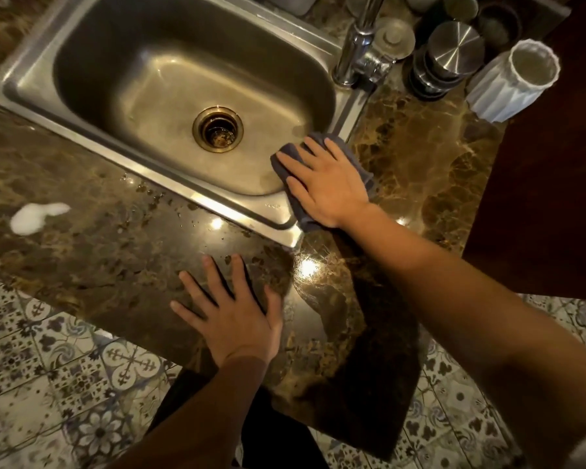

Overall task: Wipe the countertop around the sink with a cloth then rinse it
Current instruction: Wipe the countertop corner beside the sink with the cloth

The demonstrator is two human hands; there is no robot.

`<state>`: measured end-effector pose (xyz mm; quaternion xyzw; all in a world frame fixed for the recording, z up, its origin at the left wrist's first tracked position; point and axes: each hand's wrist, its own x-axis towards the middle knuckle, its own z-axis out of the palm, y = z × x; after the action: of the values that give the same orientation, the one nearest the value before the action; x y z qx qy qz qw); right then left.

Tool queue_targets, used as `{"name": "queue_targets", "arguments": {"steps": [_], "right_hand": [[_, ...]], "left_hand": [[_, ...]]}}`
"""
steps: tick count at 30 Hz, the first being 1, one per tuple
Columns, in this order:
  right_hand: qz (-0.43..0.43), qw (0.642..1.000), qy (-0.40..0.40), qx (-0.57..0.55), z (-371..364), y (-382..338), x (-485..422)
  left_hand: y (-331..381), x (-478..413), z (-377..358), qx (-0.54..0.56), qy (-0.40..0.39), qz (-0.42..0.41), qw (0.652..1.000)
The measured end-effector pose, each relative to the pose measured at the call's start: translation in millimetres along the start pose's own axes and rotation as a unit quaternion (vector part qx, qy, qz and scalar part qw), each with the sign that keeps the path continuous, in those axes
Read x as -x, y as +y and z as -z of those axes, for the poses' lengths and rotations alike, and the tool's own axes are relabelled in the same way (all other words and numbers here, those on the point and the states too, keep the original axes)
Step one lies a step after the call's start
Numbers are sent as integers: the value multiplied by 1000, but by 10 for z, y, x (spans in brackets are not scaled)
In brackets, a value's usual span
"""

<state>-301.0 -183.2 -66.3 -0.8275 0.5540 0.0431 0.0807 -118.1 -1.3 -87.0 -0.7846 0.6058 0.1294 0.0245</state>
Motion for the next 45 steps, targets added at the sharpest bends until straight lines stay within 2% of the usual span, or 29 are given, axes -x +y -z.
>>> {"name": "queue_targets", "arguments": {"steps": [2,4,8,11,13,15,18,23,26,30,33,35,39,45], "right_hand": [[-93,995,32,-17,-18,-236,-95],[-104,993,43,-32,-44,-612,-39],[-5,1000,8,-27,-128,-1090,451],[88,994,-17,-67,-196,-867,781],[120,990,-23,-76,-226,-649,787],[98,993,-24,-62,-211,-610,627],[56,998,-11,-30,-187,-949,232],[45,996,-20,-79,-140,-1408,-359],[61,995,-24,-69,-148,-1243,-236],[48,999,22,-15,-230,-817,414],[49,999,-6,-8,-206,-595,760],[15,1000,-17,-2,-230,-649,775],[-69,997,9,-41,-234,-1111,431],[-52,996,-13,-67,-165,-1353,-47]], "left_hand": [[6,2,5,0,2,0,1000],[15,6,15,5,5,1,1000],[-3,11,15,12,14,-10,1000],[0,2,22,8,15,-7,1000],[3,3,26,4,14,-4,1000],[5,2,17,1,16,-4,1000],[10,6,13,0,15,-3,1000],[5,11,-5,4,19,-7,1000],[7,10,8,10,21,-4,1000],[5,19,20,15,25,-10,1000],[2,10,26,20,21,-9,1000],[-2,8,23,24,11,-10,1000],[-10,6,22,21,3,-11,1000],[-48,13,8,20,-30,-22,999]]}}
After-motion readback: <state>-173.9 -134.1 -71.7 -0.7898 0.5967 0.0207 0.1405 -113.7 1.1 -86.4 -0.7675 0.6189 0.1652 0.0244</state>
